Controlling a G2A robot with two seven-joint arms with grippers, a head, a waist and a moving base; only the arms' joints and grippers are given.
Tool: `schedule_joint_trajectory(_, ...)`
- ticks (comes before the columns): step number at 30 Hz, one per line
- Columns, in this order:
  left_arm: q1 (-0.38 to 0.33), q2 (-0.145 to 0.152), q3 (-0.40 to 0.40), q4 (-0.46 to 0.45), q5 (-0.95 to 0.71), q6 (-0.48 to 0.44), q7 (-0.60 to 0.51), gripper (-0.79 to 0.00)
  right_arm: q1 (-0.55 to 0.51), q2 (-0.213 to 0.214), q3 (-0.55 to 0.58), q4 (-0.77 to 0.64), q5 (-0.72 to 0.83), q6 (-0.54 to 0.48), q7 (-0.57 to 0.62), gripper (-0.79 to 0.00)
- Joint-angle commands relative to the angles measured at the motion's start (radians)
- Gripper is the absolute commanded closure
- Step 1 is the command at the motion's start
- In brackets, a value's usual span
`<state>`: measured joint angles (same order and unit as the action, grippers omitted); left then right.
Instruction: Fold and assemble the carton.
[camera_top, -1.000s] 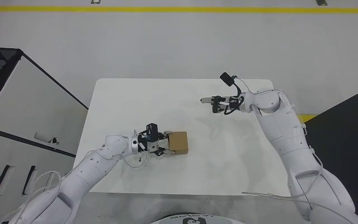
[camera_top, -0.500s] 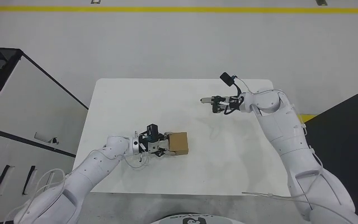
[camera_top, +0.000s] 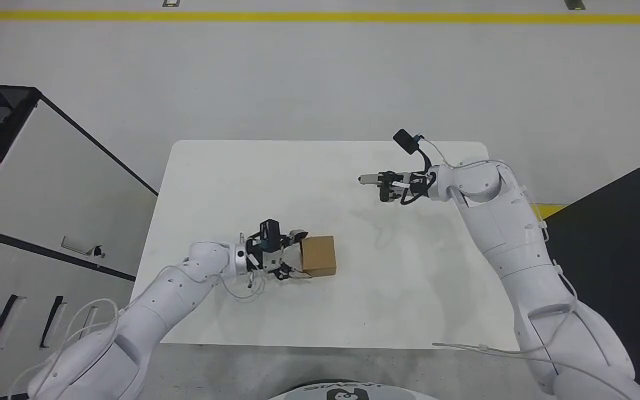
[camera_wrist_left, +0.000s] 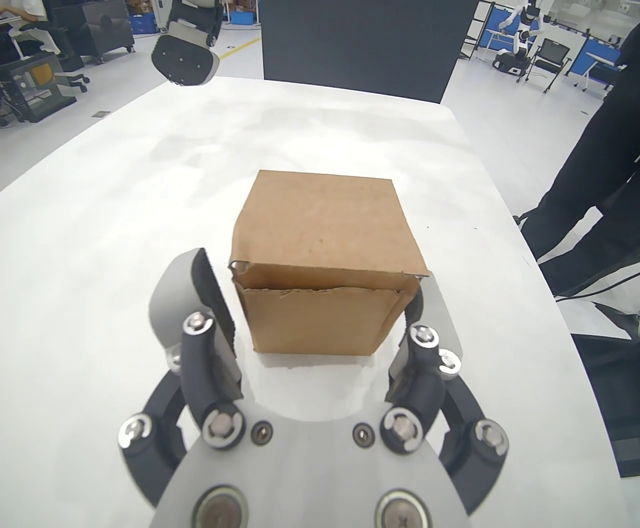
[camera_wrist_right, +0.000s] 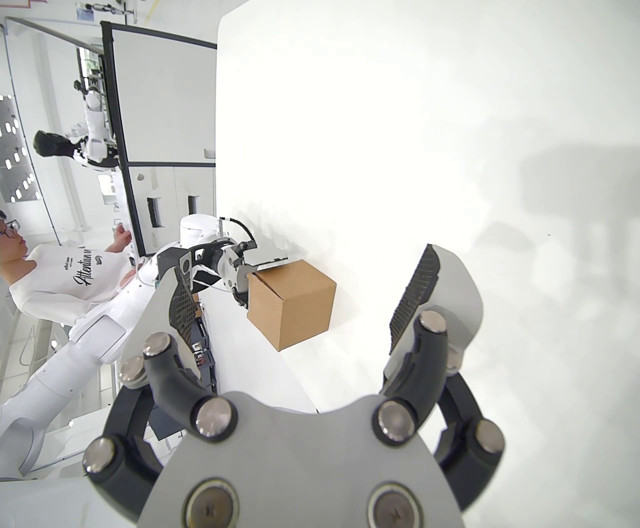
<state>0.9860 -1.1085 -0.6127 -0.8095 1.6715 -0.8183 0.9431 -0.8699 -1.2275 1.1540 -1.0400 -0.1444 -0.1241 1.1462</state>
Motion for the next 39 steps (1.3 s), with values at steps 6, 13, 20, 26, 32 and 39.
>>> schedule_joint_trajectory(6,0.004,0.022,-0.026,-0.014,0.009,-0.026,0.015,-0.785,0.0,0.0,0.0,0.0,0.0,0.0,0.0,-0.785)
schedule_joint_trajectory(13,0.024,0.083,-0.073,-0.103,0.015,-0.06,-0.002,-0.785,0.0,0.0,0.0,0.0,0.0,0.0,0.0,-0.785)
schedule_joint_trajectory(20,0.082,0.17,-0.148,-0.246,-0.024,-0.085,-0.026,-0.785,0.0,0.0,0.0,0.0,0.0,0.0,0.0,-0.785)
schedule_joint_trajectory(26,0.133,0.24,-0.219,-0.346,-0.044,-0.117,-0.058,-0.785,0.0,0.0,0.0,0.0,0.0,0.0,0.0,-0.785)
schedule_joint_trajectory(32,0.185,0.299,-0.288,-0.428,-0.067,-0.145,-0.086,-0.785,0.0,0.0,0.0,0.0,0.0,0.0,0.0,-0.785)
schedule_joint_trajectory(39,0.237,0.348,-0.357,-0.481,-0.084,-0.148,-0.09,-0.785,0.0,0.0,0.0,0.0,0.0,0.0,0.0,-0.785)
